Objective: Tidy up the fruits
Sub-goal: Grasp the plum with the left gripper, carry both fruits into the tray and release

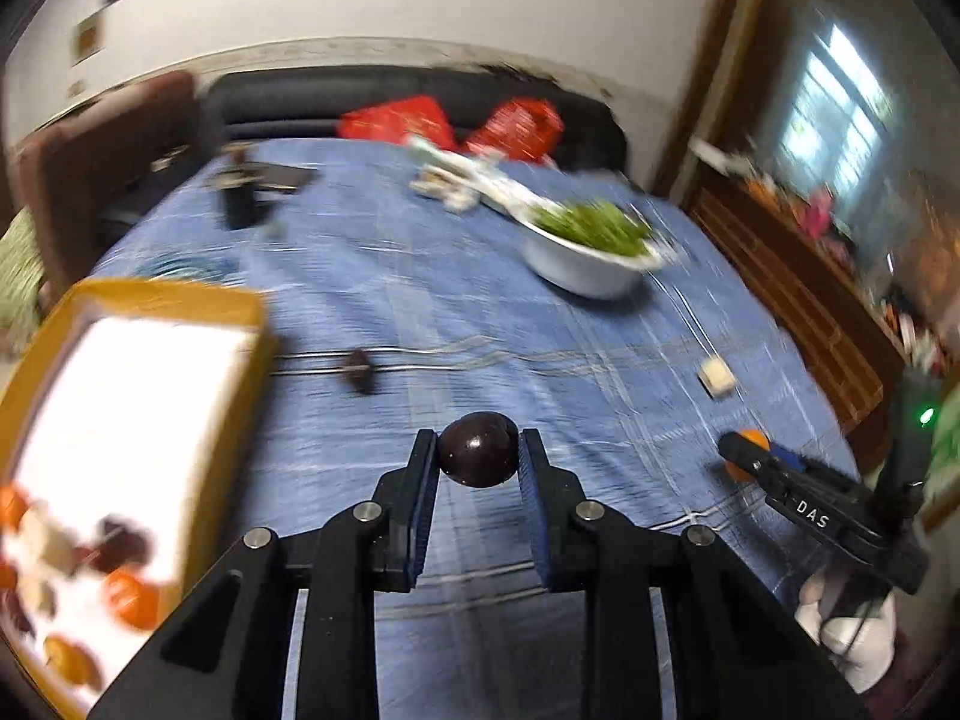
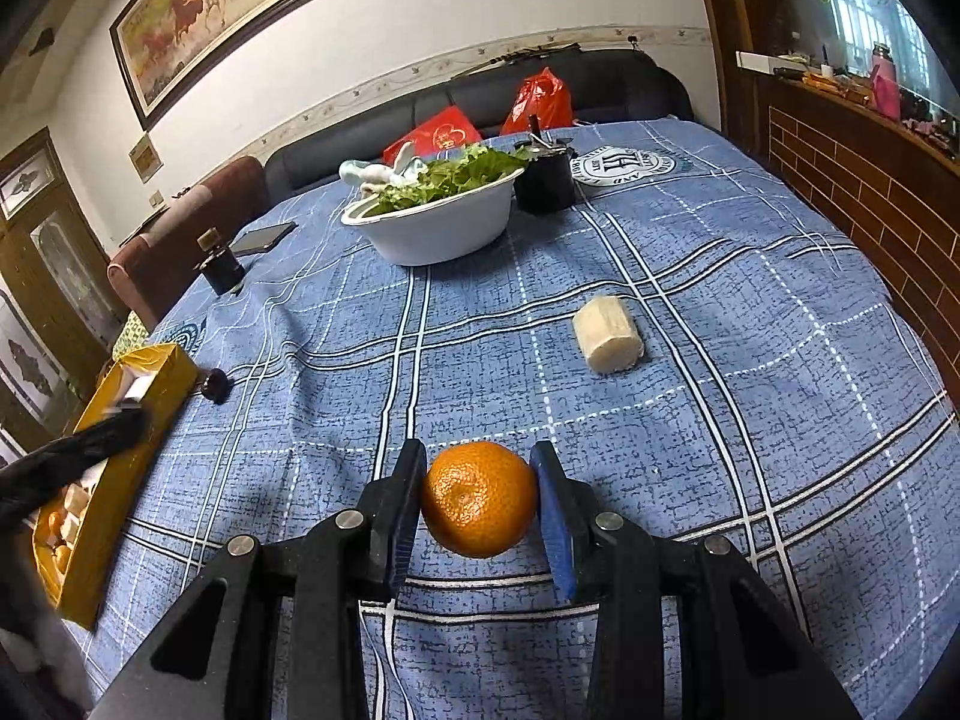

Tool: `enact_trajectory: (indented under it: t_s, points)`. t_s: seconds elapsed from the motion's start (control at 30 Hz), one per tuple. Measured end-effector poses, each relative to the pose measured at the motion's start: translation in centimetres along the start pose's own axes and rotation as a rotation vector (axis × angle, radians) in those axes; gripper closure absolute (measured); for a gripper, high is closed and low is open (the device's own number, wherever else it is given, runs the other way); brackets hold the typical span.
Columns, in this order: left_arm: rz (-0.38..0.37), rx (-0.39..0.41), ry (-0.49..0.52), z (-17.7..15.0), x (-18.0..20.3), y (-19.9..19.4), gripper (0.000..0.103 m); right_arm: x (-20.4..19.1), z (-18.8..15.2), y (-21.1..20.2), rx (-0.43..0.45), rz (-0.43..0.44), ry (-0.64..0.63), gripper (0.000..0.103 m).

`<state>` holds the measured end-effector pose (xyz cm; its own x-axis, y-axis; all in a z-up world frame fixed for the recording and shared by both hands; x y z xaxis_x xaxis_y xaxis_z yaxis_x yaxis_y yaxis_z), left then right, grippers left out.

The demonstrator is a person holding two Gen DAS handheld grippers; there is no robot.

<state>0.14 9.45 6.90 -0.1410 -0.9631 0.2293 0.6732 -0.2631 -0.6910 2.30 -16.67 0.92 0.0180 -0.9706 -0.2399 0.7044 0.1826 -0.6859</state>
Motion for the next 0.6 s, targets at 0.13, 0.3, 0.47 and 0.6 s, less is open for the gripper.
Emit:
enact_trajectory:
  t_s: [0.13,0.3,0.47,0.6]
  points:
    - [0.118,0.055,-0.101,-0.6,-6.2,-3.8,0.077,-0.5,-0.1,0.1,0.008,-0.029,-0.022,0.064]
    - [0.26,0.091,-0.164,-1.8,-12.4,-7.0,0.077,-2.6,-0.1,-0.1,-0.01,-0.001,-0.051,0.064]
    - [0.299,0.104,-0.246,-3.4,-16.8,-8.5,0.077,-9.3,-0.5,-0.7,-0.057,0.147,-0.114,0.063]
    - [0.294,0.093,-0.282,-4.5,-18.6,-9.1,0.077,-17.0,-1.1,-0.6,-0.094,0.262,-0.219,0.063]
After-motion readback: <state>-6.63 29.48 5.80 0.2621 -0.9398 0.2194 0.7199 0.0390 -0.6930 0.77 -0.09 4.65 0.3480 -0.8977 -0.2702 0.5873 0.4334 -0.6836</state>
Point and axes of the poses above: each gripper's, at about its wrist camera, not at the fingertips, and y roughly the way its jaws point, x to its right, z to its top, the point moved 4 cm from there along y, roughly the way its jaws point, and after that the axes turned 2 degrees about -y, right-handed, at the moved point
